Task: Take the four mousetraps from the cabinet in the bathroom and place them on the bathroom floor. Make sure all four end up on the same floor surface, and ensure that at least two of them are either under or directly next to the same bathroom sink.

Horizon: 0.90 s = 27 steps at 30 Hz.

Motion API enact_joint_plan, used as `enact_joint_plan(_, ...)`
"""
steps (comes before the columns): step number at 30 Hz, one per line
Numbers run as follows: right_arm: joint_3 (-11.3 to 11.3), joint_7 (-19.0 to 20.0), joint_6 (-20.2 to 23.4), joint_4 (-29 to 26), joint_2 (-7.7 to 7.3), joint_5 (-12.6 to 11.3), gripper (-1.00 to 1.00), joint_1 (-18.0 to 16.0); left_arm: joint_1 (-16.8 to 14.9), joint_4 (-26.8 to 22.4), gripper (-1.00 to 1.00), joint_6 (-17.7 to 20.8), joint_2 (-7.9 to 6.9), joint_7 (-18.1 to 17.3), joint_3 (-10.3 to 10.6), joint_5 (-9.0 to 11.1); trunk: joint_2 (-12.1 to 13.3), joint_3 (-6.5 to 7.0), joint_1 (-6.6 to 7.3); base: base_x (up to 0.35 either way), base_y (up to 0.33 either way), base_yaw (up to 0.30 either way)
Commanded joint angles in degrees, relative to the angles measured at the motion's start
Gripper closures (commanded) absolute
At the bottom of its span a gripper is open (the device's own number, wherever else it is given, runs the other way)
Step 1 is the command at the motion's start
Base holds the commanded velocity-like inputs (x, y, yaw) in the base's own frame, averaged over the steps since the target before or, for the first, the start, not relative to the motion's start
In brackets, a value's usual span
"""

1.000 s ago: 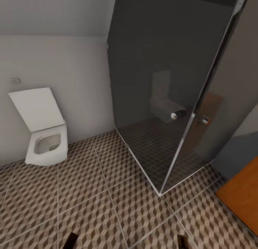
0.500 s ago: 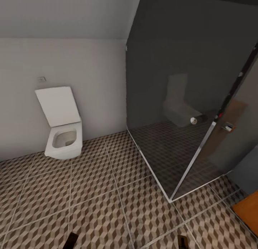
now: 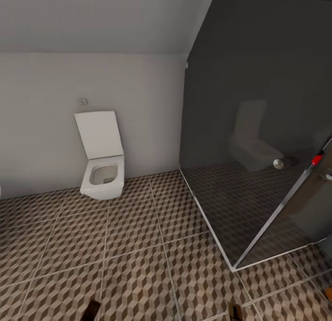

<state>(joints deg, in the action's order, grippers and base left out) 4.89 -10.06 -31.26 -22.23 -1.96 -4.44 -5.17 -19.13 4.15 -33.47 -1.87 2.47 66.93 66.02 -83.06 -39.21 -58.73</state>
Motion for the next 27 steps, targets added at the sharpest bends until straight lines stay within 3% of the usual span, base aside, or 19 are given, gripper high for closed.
enact_joint_plan(1,0.47,-0.05,-0.21,0.02,-0.06,-0.65,1.0,-0.02,-0.03,0.07,1.0,-0.11,0.03,0.25,0.39,-0.01,-0.02,0.0,0.0,0.0,0.0,0.261)
enact_joint_plan(27,0.47,-0.05,-0.21,0.01,-0.06,-0.65,1.0,-0.02,-0.03,0.07,1.0,-0.1,0.03,0.25,0.39,-0.01,-0.02,1.21,0.0,0.0,0.0,0.261)
